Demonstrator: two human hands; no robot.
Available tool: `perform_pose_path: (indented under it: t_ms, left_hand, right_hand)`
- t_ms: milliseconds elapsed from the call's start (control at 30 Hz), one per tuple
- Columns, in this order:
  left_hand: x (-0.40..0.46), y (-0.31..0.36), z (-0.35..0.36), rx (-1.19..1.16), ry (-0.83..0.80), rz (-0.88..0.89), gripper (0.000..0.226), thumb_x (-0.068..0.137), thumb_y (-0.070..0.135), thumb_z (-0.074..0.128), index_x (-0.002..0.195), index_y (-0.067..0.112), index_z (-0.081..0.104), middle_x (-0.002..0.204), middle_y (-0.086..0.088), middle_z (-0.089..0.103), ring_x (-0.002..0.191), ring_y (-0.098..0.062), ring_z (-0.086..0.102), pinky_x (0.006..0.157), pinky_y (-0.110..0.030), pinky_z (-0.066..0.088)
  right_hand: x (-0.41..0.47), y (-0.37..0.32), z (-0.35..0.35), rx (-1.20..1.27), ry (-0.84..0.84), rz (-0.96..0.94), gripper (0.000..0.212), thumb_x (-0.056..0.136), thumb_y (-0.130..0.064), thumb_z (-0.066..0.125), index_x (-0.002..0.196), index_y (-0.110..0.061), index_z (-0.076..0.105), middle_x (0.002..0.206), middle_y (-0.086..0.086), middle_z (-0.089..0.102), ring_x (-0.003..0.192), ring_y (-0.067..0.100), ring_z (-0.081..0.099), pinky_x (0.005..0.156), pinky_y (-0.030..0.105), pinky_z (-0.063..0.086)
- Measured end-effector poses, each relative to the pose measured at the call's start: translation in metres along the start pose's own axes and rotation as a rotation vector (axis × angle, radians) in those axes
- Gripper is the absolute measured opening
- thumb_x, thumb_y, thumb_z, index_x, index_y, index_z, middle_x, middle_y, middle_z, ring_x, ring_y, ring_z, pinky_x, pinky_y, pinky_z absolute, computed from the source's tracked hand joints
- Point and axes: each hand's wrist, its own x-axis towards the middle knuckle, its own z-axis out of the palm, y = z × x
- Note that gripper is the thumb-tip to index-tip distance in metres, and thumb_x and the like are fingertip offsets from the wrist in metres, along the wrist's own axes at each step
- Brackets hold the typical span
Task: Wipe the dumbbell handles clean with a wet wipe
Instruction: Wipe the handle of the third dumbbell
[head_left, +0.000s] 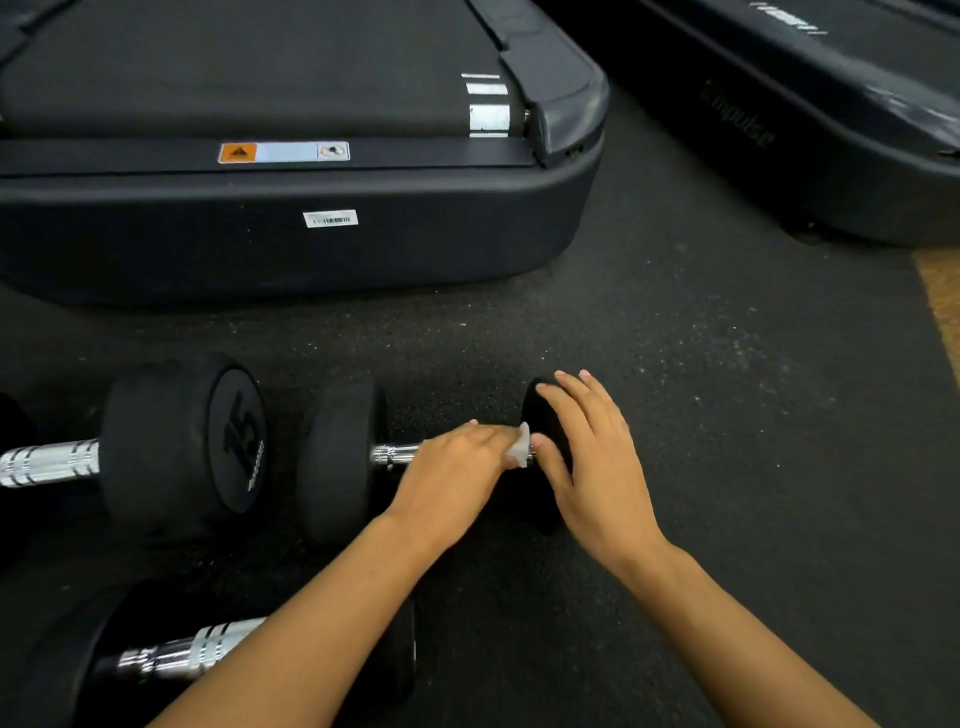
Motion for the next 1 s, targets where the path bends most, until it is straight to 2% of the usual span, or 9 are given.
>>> perform_pose_path:
  t_ms: [67, 267, 400, 500, 633, 733, 833, 900, 1000]
  left_hand:
    - [-0.007, 0.000, -0.015, -0.027, 0.037, -0.067, 0.056, 0.086, 0.023, 0.064, 0.138, 0.017, 0.042, 0.113, -0.009, 0.066, 0.099, -0.028, 0.064, 0.078, -0.043, 0.054]
    - [-0.034, -0.003, -0.057, -0.028, 0.053, -0.005, 0.070, 0.086, 0.046, 0.043, 0.146, 0.024, 0.013, 0.109, -0.001, 0.067, 0.083, -0.017, 0.067, 0.068, -0.037, 0.055]
    - [-0.043, -0.007, -0.076, -0.049, -0.036, -0.028, 0.076, 0.088, 0.042, 0.054, 0.147, 0.028, 0.008, 0.131, 0.007, 0.055, 0.110, -0.011, 0.057, 0.088, -0.025, 0.046]
    - [-0.052, -0.018, -0.086, 0.030, 0.031, -0.070, 0.077, 0.081, 0.054, 0.051, 0.146, 0.024, 0.022, 0.148, 0.005, 0.035, 0.136, -0.012, 0.029, 0.111, -0.029, 0.022]
    - [-0.068, -0.037, -0.087, 0.246, 0.052, -0.154, 0.070, 0.081, 0.053, 0.051, 0.140, 0.018, 0.039, 0.151, -0.001, 0.028, 0.141, -0.018, 0.019, 0.113, -0.040, 0.014]
    - [-0.078, -0.043, -0.079, 0.188, 0.007, -0.223, 0.072, 0.084, 0.044, 0.056, 0.145, 0.020, 0.026, 0.155, 0.002, 0.015, 0.143, -0.014, 0.005, 0.114, -0.033, 0.004]
    - [-0.080, -0.044, -0.075, 0.107, 0.012, -0.235, 0.073, 0.089, 0.039, 0.053, 0.148, 0.023, 0.014, 0.156, 0.008, 0.003, 0.142, -0.007, -0.009, 0.112, -0.024, -0.006]
    - [-0.079, -0.042, -0.071, 0.077, 0.021, -0.239, 0.073, 0.090, 0.035, 0.051, 0.148, 0.024, 0.008, 0.156, 0.010, -0.003, 0.140, -0.005, -0.016, 0.109, -0.019, -0.012]
    - [-0.079, -0.041, -0.066, 0.025, 0.044, -0.260, 0.072, 0.091, 0.030, 0.052, 0.146, 0.025, 0.005, 0.156, 0.010, -0.004, 0.139, -0.003, -0.019, 0.107, -0.016, -0.014]
  right_hand:
    - [-0.008, -0.006, -0.005, 0.018, 0.030, -0.071, 0.033, 0.088, -0.023, 0.058, 0.119, -0.014, 0.057, 0.133, 0.004, 0.048, 0.133, 0.019, 0.031, 0.108, 0.037, 0.029]
    - [-0.010, -0.039, -0.004, 0.084, -0.066, -0.176, 0.017, 0.087, -0.027, 0.056, 0.101, -0.021, 0.063, 0.109, -0.006, 0.055, 0.102, 0.008, 0.043, 0.083, 0.027, 0.040]
    - [0.001, -0.055, -0.001, 0.262, -0.063, -0.122, 0.008, 0.084, -0.012, 0.065, 0.087, -0.019, 0.064, 0.089, -0.010, 0.057, 0.084, 0.005, 0.046, 0.072, 0.017, 0.040]
    - [0.010, -0.061, 0.006, 0.210, -0.012, -0.104, 0.007, 0.085, -0.010, 0.062, 0.087, -0.016, 0.059, 0.089, -0.007, 0.053, 0.082, 0.004, 0.043, 0.073, 0.012, 0.037]
    - [0.013, -0.062, 0.023, 0.045, -0.181, -0.046, 0.017, 0.088, -0.002, 0.053, 0.101, -0.013, 0.052, 0.095, -0.002, 0.045, 0.088, 0.014, 0.043, 0.070, 0.022, 0.036]
    - [0.006, -0.059, 0.038, -0.136, -0.268, -0.086, 0.053, 0.082, 0.004, 0.056, 0.131, -0.011, 0.044, 0.113, 0.006, 0.045, 0.102, 0.021, 0.042, 0.075, 0.029, 0.041]
    - [0.000, -0.058, 0.051, -0.189, -0.230, -0.106, 0.053, 0.081, 0.004, 0.058, 0.132, -0.005, 0.049, 0.126, 0.013, 0.046, 0.114, 0.029, 0.044, 0.091, 0.037, 0.045]
    - [-0.001, -0.059, 0.061, -0.173, -0.242, -0.098, 0.051, 0.084, -0.001, 0.059, 0.133, 0.000, 0.044, 0.138, 0.018, 0.041, 0.128, 0.033, 0.038, 0.108, 0.042, 0.034]
    - [0.008, -0.062, 0.077, -0.207, -0.233, -0.140, 0.049, 0.075, -0.009, 0.074, 0.118, 0.006, 0.057, 0.115, 0.021, 0.061, 0.108, 0.035, 0.059, 0.097, 0.044, 0.043]
